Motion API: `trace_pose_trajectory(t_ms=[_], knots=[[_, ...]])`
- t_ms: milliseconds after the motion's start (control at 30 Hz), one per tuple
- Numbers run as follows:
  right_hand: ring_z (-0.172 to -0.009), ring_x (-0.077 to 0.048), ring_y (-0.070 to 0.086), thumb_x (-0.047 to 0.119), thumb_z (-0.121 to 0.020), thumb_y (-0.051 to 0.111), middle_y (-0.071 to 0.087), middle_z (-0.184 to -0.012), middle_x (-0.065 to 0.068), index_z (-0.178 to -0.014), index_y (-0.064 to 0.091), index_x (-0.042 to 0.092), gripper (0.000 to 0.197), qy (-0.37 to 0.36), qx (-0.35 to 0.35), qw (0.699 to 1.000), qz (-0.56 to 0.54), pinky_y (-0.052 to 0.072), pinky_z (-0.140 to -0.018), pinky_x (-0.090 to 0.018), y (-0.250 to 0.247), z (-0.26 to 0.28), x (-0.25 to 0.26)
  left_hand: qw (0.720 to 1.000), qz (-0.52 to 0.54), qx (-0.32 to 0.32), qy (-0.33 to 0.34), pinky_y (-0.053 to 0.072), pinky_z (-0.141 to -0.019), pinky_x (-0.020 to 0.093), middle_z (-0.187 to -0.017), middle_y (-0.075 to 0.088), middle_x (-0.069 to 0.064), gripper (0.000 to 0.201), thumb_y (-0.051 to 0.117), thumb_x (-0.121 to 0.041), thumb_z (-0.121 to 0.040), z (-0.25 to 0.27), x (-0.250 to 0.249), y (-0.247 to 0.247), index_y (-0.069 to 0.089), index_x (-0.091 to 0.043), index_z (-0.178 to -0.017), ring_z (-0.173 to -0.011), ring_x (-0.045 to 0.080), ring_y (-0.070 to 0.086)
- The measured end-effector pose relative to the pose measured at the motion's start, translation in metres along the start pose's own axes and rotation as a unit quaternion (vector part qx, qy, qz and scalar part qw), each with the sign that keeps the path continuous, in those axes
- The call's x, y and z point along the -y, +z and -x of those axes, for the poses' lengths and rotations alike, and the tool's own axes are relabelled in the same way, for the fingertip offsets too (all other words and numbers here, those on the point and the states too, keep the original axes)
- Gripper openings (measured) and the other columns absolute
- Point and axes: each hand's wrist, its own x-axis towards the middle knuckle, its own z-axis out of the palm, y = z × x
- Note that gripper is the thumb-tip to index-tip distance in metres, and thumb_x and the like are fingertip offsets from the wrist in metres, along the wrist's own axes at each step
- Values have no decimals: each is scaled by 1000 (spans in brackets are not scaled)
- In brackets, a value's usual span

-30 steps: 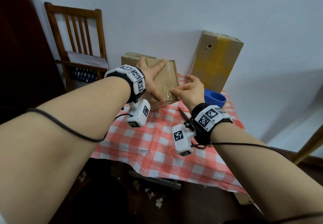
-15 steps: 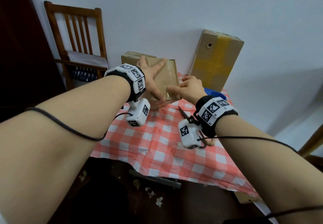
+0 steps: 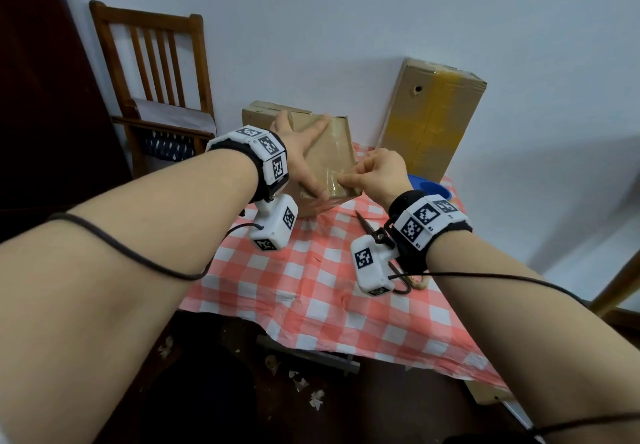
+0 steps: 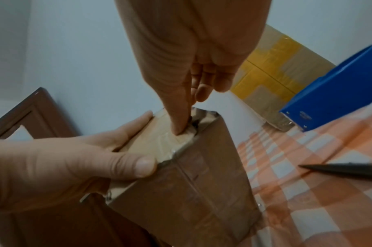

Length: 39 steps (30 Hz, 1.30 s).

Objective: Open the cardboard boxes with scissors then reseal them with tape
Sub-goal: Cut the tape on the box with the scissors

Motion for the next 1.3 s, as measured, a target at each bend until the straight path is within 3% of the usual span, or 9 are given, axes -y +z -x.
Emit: trace_pose_trajectory(t_ms=[200,367,533,667,767,833,967,1133,1300], knots=[[-73,-20,64,21,-80,73,68,-74,-7,-64,63,11,21,-49,8,986,160,55,-70,-36,1,-1,4,1000,-1,0,4,24,-113,55,-152,-12,16,137,86,-61,-47,2,-1,0,-13,-58,-141,-141,44,7],[-62,-25,66,9,-80,64,72,-75,-14,-67,67,3,15,34,78,989,121,50,-48,-26,-10,3,23,1000,3,3,8,21,-115,54,-153,-18,16,138,87,-60,-46,2,0,1,-13,-59,-140,-143,44,3],[-51,-20,59,3,-83,63,70,-80,-21,-84,68,-8,12,66,130,987,68,44,-44,-22,-18,7,35,1000,13,-1,3,20,-115,55,-154,-19,14,137,88,-58,-46,2,-1,1,-12,-59,-141,-143,42,2],[-61,-28,63,-1,-80,65,69,-83,-27,-93,65,-12,16,58,128,990,30,39,-39,-23,-12,8,27,1000,9,3,0,25,-113,57,-153,-17,14,139,87,-62,-43,1,2,1,-14,-61,-139,-142,45,6],[-40,-12,54,-4,-78,66,66,-68,-16,-79,67,-1,3,40,111,992,34,33,-34,-17,-12,6,21,1000,4,5,-1,25,-113,57,-153,-18,16,140,86,-64,-42,2,2,1,-15,-62,-137,-142,46,6],[-33,-5,48,-8,-76,67,62,-59,-8,-68,64,6,17,26,99,994,38,34,-35,-15,-13,5,18,1000,1,5,-1,25,-113,57,-152,-18,16,140,86,-65,-40,2,2,0,-16,-62,-137,-141,46,7],[-42,-3,52,-3,-73,75,61,-61,0,-66,62,13,22,4,74,995,62,42,-45,-16,-9,3,16,1000,4,9,-1,24,-113,56,-153,-20,15,140,87,-64,-41,2,2,1,-16,-62,-137,-142,46,6],[-71,-18,62,6,-70,80,62,-73,-1,-69,58,16,24,-7,67,992,104,55,-72,-32,-7,1,16,1000,2,6,6,24,-114,56,-153,-19,15,139,87,-62,-45,2,0,2,-15,-60,-139,-142,45,4],[-49,-13,54,10,-69,83,62,-60,-5,-67,63,9,20,19,84,993,86,42,-44,-23,-11,4,14,1000,1,7,2,25,-113,57,-153,-19,15,140,87,-64,-42,3,3,2,-17,-62,-137,-142,46,5]])
